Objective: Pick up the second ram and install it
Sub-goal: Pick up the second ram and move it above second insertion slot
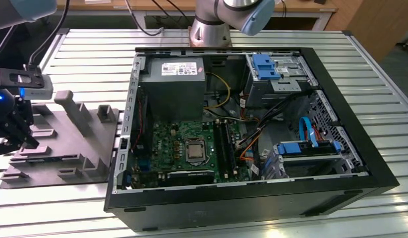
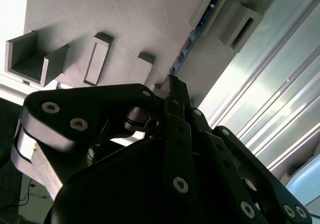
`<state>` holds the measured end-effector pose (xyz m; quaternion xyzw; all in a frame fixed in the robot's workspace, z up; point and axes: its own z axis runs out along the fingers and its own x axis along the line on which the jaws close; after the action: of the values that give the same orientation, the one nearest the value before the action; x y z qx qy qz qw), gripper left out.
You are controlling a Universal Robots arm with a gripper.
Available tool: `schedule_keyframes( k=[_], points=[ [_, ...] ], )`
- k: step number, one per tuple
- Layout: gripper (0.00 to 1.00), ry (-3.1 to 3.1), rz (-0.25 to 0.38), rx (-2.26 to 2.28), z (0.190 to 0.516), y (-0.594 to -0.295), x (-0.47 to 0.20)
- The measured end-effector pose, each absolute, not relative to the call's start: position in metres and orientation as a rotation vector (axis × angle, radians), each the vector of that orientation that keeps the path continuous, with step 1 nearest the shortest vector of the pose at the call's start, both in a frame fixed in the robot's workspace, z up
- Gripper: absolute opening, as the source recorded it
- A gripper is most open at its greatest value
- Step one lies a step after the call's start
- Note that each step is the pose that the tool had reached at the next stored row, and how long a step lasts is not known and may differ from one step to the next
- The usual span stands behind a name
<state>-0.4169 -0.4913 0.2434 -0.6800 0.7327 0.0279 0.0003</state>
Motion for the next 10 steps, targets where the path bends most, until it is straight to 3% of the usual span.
schedule_keyframes(
  k=[10],
  points=[
    [0.10, 2.296, 0.088, -2.141, 0.2336, -0.4937, -0.4189]
  ],
)
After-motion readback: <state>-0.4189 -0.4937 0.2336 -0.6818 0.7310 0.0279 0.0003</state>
